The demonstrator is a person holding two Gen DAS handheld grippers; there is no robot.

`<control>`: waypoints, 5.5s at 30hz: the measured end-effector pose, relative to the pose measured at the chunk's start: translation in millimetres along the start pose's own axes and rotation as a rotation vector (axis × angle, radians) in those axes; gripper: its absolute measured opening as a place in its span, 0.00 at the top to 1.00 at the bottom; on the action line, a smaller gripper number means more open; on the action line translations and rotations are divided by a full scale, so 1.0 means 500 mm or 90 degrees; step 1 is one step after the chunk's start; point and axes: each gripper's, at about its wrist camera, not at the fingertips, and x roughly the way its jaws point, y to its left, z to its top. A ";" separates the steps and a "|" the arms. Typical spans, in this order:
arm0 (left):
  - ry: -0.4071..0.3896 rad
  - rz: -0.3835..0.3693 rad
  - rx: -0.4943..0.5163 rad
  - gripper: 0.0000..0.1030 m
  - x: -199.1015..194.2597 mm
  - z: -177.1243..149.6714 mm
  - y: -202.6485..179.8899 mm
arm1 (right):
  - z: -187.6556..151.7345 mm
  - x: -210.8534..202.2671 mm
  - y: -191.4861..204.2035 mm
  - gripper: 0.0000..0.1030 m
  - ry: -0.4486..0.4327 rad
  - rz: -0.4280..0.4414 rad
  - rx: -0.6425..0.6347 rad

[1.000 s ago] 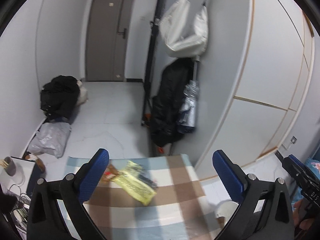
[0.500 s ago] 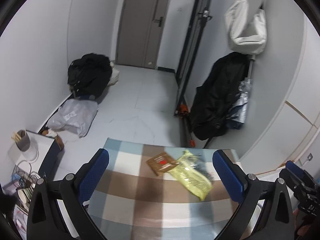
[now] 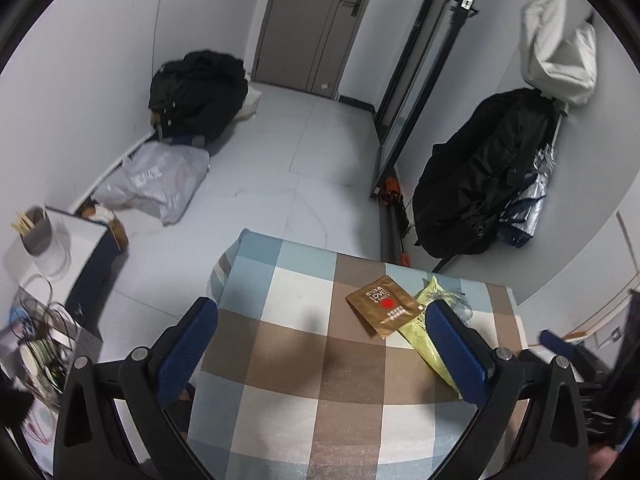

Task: Collect trash
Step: 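Move both open tools back over the checked table, then grasp the large yellow snack bag with the right tool, then grasp the brown LOVE packet with the left tool while the right tool holds the yellow bag, then carry the brown packet and yellow bag over the white bin with both tools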

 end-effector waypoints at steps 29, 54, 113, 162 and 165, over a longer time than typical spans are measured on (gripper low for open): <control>0.055 -0.007 -0.036 0.01 0.058 0.022 0.039 | 0.019 0.242 0.070 0.25 0.166 0.012 -0.221; 0.150 -0.094 0.263 0.01 0.111 -0.025 -0.145 | -0.082 0.074 -0.017 0.81 0.168 0.090 -0.107; 0.303 -0.102 0.405 0.94 0.168 -0.102 -0.217 | -0.143 -0.024 -0.129 0.82 0.090 0.144 0.061; 0.096 -0.391 0.447 1.00 -0.149 -0.135 -0.690 | -0.143 -0.629 -0.381 0.84 -0.250 -0.102 0.173; 0.131 -0.417 0.452 1.00 -0.116 -0.160 -0.732 | -0.179 -0.641 -0.433 0.84 -0.241 -0.138 0.208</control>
